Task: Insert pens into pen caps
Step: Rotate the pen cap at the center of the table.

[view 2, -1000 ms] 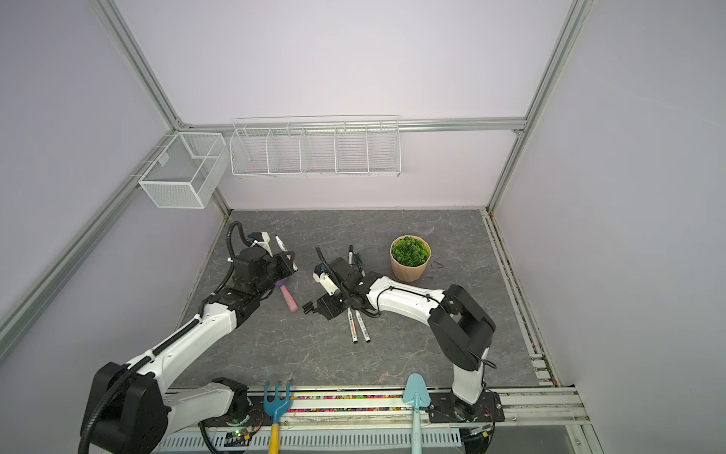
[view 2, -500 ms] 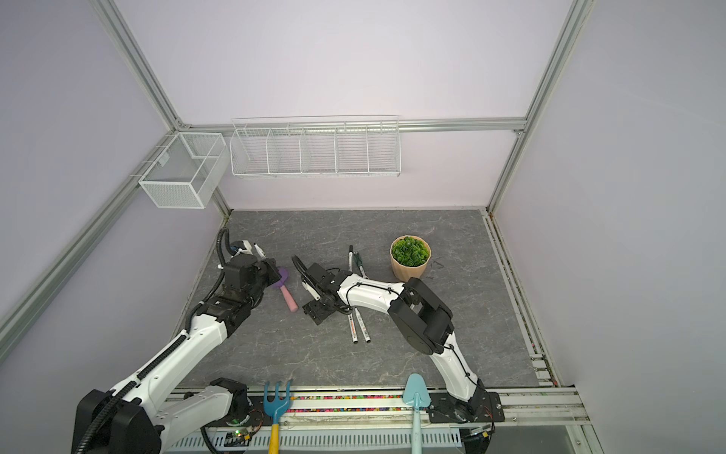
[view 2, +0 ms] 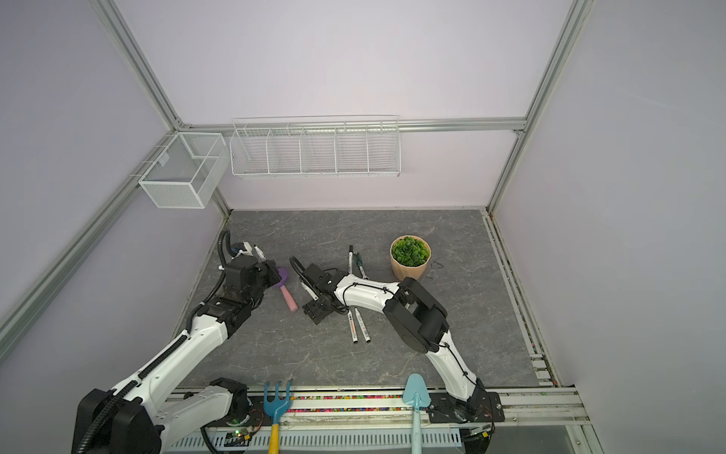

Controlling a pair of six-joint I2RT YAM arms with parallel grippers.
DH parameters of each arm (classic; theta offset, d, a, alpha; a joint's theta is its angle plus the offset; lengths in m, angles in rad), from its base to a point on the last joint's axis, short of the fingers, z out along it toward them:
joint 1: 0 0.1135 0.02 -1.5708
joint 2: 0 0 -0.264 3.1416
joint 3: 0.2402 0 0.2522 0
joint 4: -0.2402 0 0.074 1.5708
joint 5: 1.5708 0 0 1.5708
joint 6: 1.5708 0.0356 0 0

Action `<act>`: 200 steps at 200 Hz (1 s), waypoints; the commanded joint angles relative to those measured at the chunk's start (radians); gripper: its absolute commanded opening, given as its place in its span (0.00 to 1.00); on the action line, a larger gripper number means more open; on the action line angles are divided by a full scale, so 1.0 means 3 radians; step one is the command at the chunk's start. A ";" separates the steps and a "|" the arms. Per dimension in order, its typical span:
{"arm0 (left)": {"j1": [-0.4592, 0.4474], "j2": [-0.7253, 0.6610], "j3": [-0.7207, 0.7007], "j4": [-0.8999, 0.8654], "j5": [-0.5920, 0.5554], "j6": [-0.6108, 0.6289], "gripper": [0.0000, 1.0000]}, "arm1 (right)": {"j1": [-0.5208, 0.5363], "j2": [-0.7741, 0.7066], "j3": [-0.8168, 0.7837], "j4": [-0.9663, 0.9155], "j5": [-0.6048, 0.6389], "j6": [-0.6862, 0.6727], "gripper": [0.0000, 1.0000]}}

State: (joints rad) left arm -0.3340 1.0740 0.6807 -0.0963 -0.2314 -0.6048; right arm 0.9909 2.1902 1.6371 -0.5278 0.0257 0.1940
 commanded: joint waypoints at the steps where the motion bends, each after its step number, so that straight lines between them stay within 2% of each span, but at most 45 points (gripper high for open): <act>1: 0.0014 0.0029 -0.0035 0.0014 -0.0018 0.0017 0.00 | 0.0032 0.0157 0.0109 -0.0092 -0.0025 -0.0033 0.80; 48: 0.0014 0.0030 -0.0037 0.0040 -0.0008 0.0017 0.00 | 0.0033 0.0157 0.0092 -0.0166 0.0309 -0.0026 0.79; 97: 0.0014 0.0047 -0.0024 0.0088 0.0045 0.0030 0.00 | -0.0010 -0.0049 -0.0190 -0.0092 0.0616 0.0080 0.78; 163: 0.0014 0.0098 -0.0050 0.0182 0.0121 0.0012 0.00 | -0.0289 -0.0546 -0.0715 0.0062 0.0568 0.0301 0.78; 200: 0.0014 0.0119 -0.0075 0.0218 0.0144 -0.0002 0.00 | -0.0302 -0.0713 -0.0774 0.0247 0.0275 0.0197 0.77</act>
State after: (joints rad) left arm -0.3340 1.1015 0.6804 -0.0570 -0.1997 -0.6048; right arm 0.8913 2.0361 1.4143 -0.4953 0.1749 0.2615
